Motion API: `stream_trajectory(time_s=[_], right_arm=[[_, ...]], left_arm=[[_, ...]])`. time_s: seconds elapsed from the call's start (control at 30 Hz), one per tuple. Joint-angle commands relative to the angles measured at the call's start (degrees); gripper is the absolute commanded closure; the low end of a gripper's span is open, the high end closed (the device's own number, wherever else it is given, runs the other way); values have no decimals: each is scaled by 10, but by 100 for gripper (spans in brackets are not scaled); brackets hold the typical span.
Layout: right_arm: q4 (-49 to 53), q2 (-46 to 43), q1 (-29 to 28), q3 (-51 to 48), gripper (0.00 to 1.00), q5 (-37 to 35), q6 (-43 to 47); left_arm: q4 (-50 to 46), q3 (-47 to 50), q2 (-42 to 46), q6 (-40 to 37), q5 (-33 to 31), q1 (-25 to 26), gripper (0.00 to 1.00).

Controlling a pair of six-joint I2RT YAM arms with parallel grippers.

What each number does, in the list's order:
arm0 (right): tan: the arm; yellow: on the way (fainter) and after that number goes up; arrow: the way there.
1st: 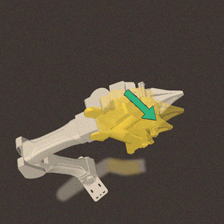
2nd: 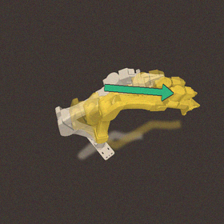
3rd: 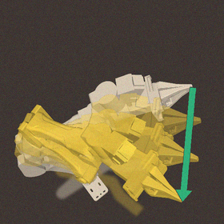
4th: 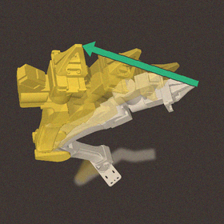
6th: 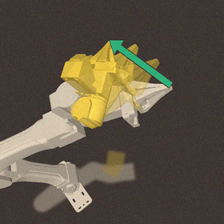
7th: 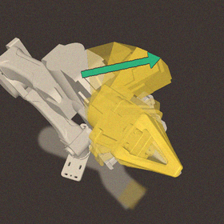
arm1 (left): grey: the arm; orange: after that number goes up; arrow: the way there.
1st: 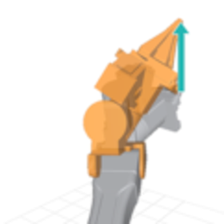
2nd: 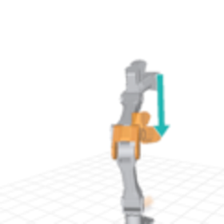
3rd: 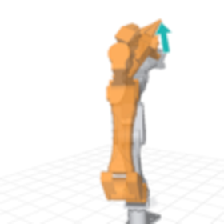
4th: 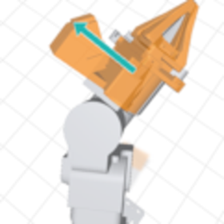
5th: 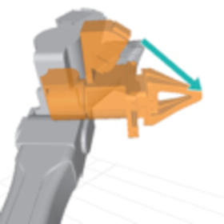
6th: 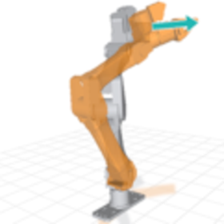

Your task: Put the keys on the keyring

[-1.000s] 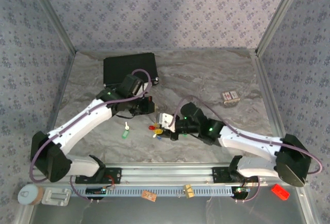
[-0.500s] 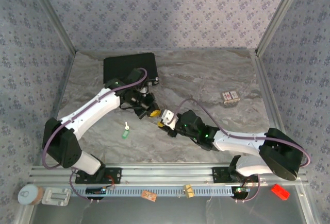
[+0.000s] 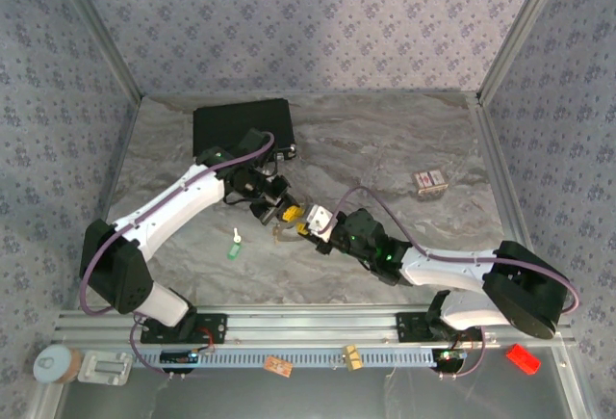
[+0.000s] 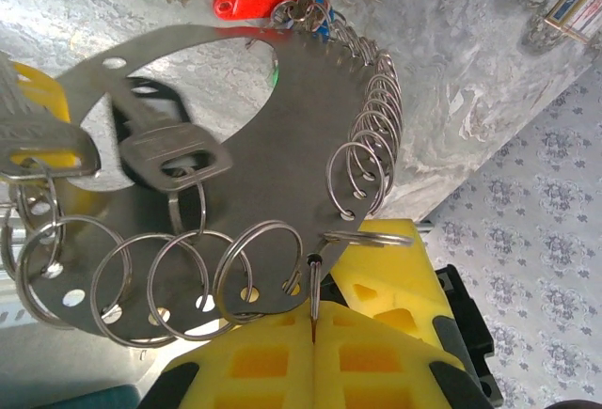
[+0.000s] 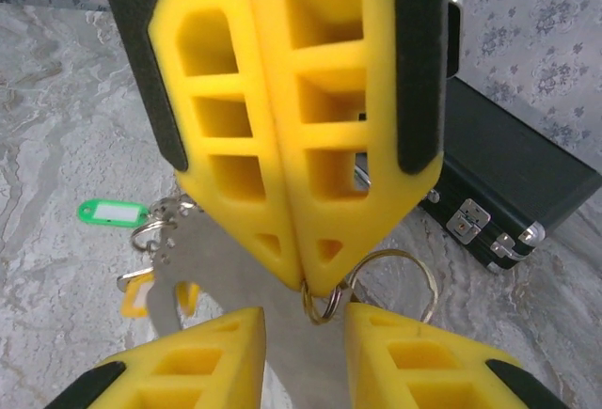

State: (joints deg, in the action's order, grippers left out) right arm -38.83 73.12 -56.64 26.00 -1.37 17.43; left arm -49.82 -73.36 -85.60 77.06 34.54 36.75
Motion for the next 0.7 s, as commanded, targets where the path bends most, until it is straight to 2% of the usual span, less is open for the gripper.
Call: stream_trajectory(time_s=[0.0, 0.13, 0.53, 0.6, 0.67], right_arm=[[-36, -6, 2, 0, 71, -23, 8], [-44, -6, 1, -3, 71, -22, 9], [-60, -4, 0, 1, 80, -9, 8], [-60, -5, 0, 0, 85, -8, 8], [-61, -5, -1, -1, 95, -8, 9]], left_arm=[[-33, -15, 18, 20, 28, 5, 100], [-34, -11, 23, 28, 23, 9, 100], [-11, 3, 30, 56, 23, 24, 100], [-5, 6, 30, 63, 24, 25, 100], [-4, 5, 31, 64, 23, 26, 100]])
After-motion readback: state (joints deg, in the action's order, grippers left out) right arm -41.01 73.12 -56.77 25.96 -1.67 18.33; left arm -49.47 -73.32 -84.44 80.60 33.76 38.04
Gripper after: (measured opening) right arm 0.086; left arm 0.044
